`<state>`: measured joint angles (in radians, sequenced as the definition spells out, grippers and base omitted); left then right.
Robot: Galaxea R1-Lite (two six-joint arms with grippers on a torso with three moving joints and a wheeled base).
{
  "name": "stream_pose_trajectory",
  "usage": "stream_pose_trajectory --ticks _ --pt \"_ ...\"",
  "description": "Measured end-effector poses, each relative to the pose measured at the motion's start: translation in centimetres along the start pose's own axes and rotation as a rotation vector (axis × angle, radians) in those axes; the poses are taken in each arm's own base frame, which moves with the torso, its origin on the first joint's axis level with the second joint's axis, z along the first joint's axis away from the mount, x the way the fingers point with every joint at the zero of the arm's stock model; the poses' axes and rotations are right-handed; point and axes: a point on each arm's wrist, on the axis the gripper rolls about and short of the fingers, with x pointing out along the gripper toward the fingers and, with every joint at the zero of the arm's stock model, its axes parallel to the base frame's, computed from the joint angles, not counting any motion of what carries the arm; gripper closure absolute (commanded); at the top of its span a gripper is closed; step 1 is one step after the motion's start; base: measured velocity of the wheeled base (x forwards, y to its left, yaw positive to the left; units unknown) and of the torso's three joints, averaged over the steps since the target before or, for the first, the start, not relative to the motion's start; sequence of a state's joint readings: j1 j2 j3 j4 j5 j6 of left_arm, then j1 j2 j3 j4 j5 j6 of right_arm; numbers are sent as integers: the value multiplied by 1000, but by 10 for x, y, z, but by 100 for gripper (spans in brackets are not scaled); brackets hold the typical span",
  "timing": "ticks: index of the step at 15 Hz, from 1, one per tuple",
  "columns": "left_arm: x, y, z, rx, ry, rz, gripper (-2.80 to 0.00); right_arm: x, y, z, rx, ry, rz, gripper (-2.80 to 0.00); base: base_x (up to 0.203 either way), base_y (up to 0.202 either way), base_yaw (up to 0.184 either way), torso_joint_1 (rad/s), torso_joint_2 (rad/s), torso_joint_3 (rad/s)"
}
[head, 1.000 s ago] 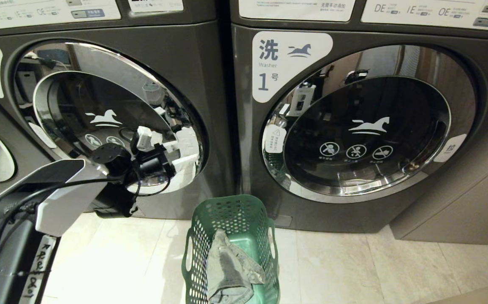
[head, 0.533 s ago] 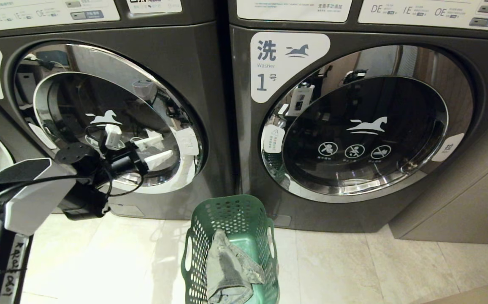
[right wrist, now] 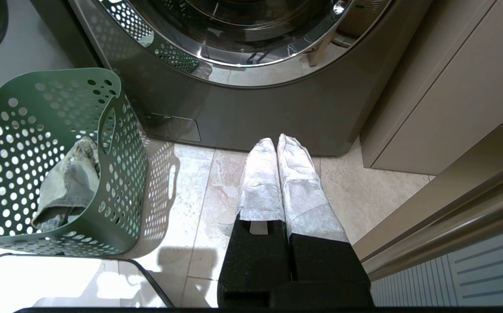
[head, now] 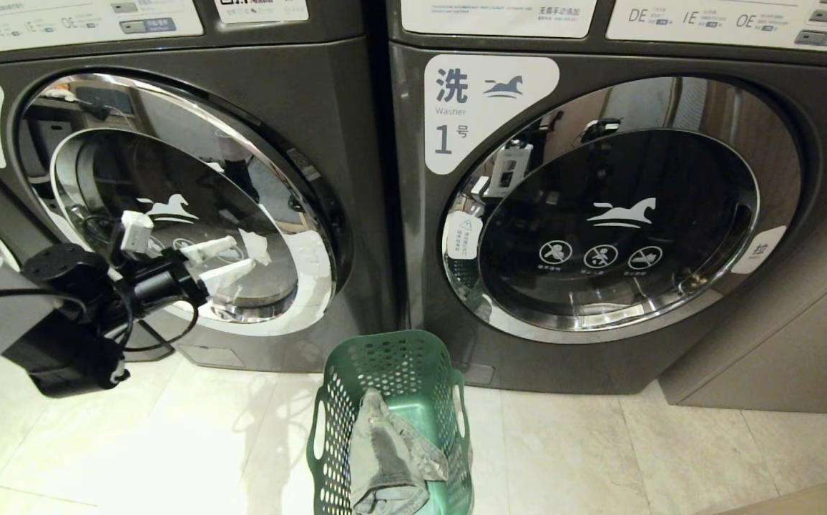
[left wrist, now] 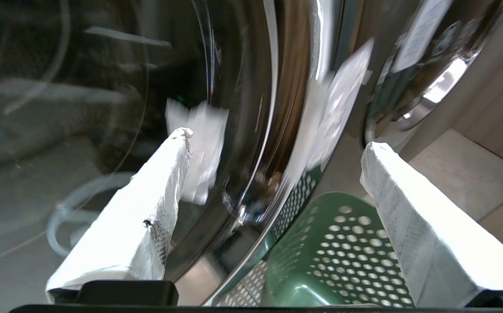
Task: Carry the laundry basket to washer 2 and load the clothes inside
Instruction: Open the lid of the washing machine
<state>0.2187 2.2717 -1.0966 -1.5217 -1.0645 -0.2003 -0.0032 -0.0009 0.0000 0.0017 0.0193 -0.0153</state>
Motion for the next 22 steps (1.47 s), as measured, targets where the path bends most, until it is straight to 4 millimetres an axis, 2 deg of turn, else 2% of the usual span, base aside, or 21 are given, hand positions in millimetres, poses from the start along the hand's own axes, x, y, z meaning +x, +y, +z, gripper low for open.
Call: stream_pose_trajectory --ticks 2,5,7,9,10,12,13,15,16,19,22 --pt "-32 -20 37 16 3 66 -280 0 0 0 0 0 1 0 0 0 0 0 0 0" --pt "-96 -67 114 108 -30 220 -280 0 0 0 0 0 0 0 0 0 0 0 0 0" --pt "-143 -109 177 230 -91 386 -280 0 0 0 0 0 0 0 0 0 0 0 0 0" --pt "-173 -166 238 368 -171 538 -280 0 0 0 0 0 0 0 0 0 0 0 0 0" --pt "-178 -198 264 440 -205 585 -280 0 0 0 0 0 1 0 0 0 0 0 0 0" --pt "-168 -258 304 491 -246 561 -280 0 0 0 0 0 0 0 0 0 0 0 0 0" --pt "-161 -281 315 462 -256 520 -280 0 0 0 0 0 0 0 0 0 0 0 0 0" --pt "-150 -308 326 384 -270 455 -280 0 0 0 0 0 1 0 0 0 0 0 0 0" --pt "-148 -313 327 365 -272 442 0 0 0 0 -1 0 0 0 0 0 0 0 0 0" --pt "-149 -311 323 335 -255 438 0 0 0 0 0 0 0 0 0 0 0 0 0 0" --pt "-156 -292 319 159 -261 494 0 0 0 0 0 0 0 0 0 0 0 0 0 0"
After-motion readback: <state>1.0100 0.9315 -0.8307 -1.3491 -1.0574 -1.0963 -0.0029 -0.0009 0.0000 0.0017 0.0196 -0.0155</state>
